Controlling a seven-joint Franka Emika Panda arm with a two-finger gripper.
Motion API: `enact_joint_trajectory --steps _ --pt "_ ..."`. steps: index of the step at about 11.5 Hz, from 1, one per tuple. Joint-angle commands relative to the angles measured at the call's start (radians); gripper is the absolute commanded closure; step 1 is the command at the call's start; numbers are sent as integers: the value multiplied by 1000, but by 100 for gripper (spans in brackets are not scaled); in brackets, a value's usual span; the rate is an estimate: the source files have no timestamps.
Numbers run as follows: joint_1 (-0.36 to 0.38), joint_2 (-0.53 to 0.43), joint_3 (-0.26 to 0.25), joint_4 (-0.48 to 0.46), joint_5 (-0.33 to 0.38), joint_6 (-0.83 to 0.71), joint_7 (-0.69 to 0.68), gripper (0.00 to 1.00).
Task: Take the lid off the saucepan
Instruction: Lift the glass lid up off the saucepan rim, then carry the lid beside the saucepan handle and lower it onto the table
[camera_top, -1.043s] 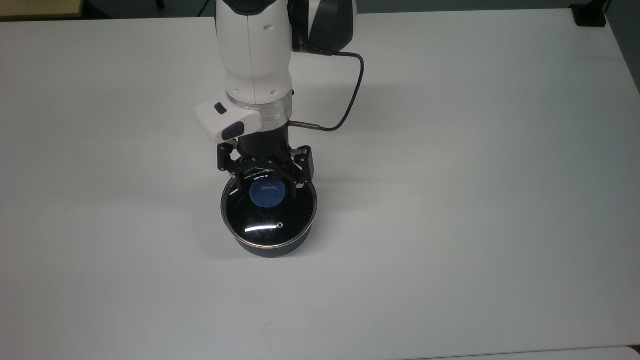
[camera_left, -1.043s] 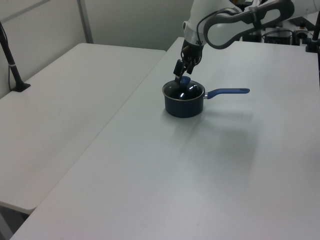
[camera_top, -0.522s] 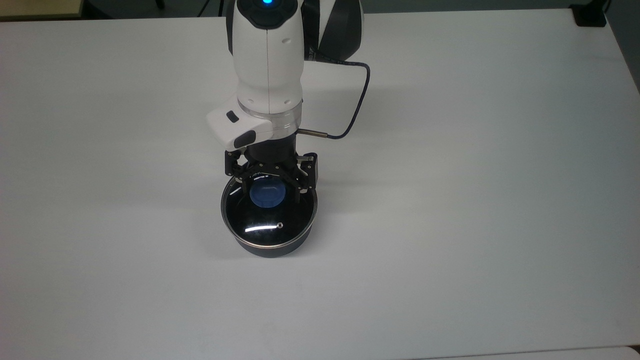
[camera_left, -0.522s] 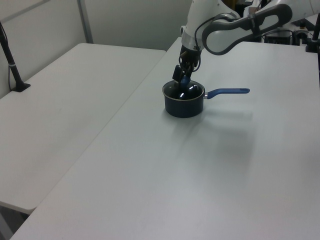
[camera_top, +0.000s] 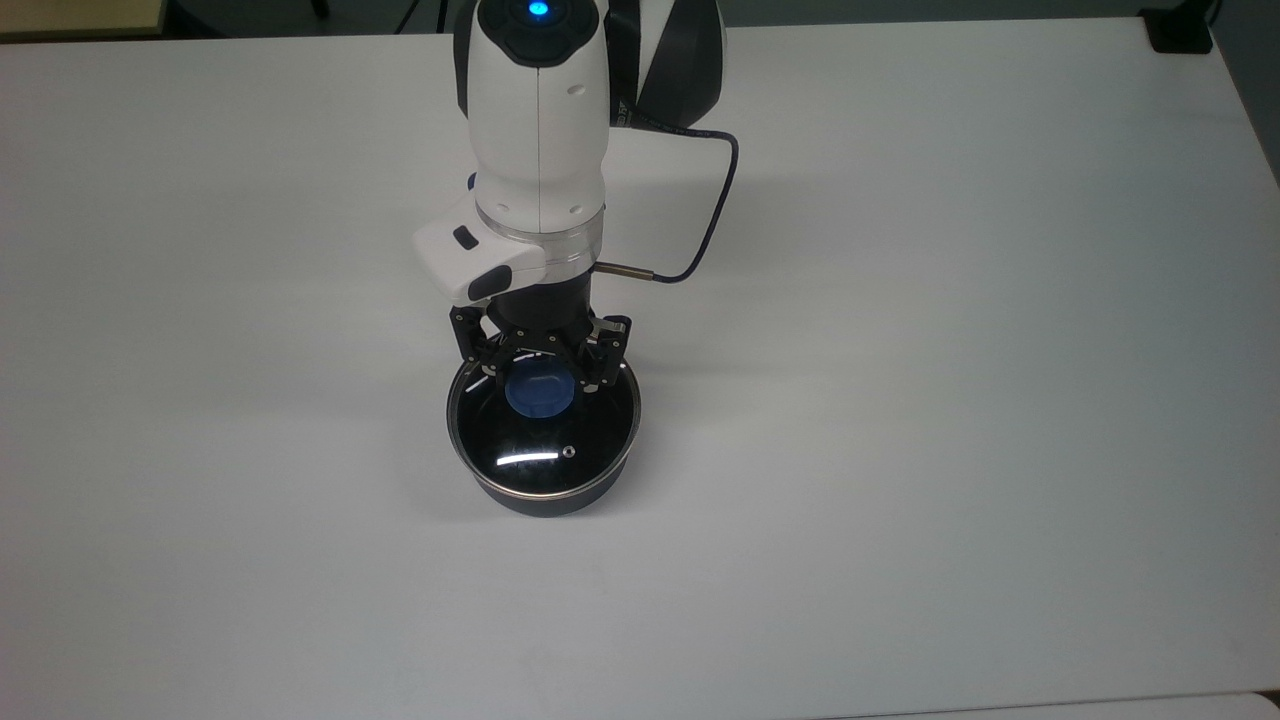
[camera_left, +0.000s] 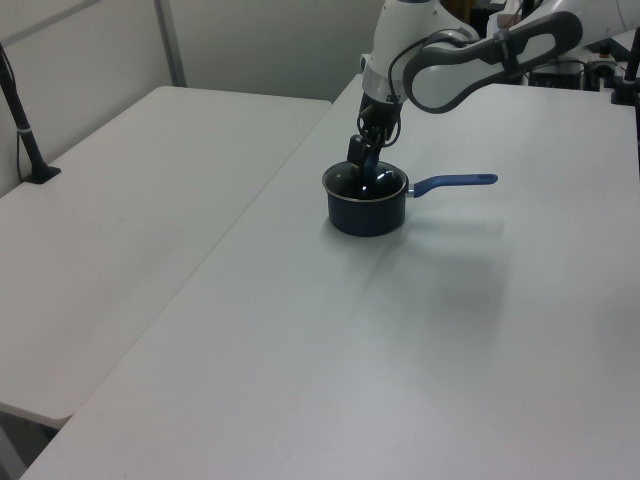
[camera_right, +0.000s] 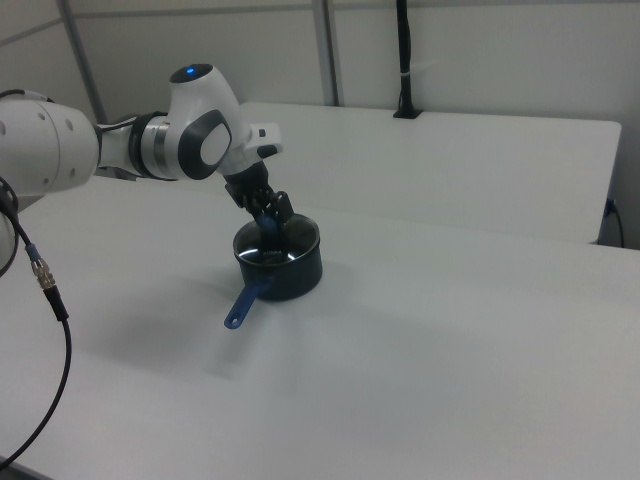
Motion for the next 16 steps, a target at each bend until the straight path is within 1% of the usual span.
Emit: enact_joint_trajectory --steps 1,2,3,4,5,6,8,9,10,12,13,16 --pt "-7 -50 -1 -1 -12 -3 12 48" --pt "-25 -88 -1 -18 -12 -23 -16 48" --pt "-52 -131 -1 -24 -9 -100 -90 48" --pt "-101 -189 0 -35 -5 -253 -255 48" --pt "-156 -233 -1 -53 0 -332 -378 48" --pt "-204 -275 -1 -94 0 -395 -481 48" --pt "-314 -359 -1 -230 0 -405 -646 48" --pt "-354 -385 -1 -289 0 -402 -721 48" --pt "-382 -404 -1 -347 -1 -376 -767 48" --pt "-384 -416 -1 -511 0 -229 -760 48" --pt "-378 -418 -1 -559 0 -163 -751 48" --pt "-327 -386 2 -575 -1 -77 -635 49"
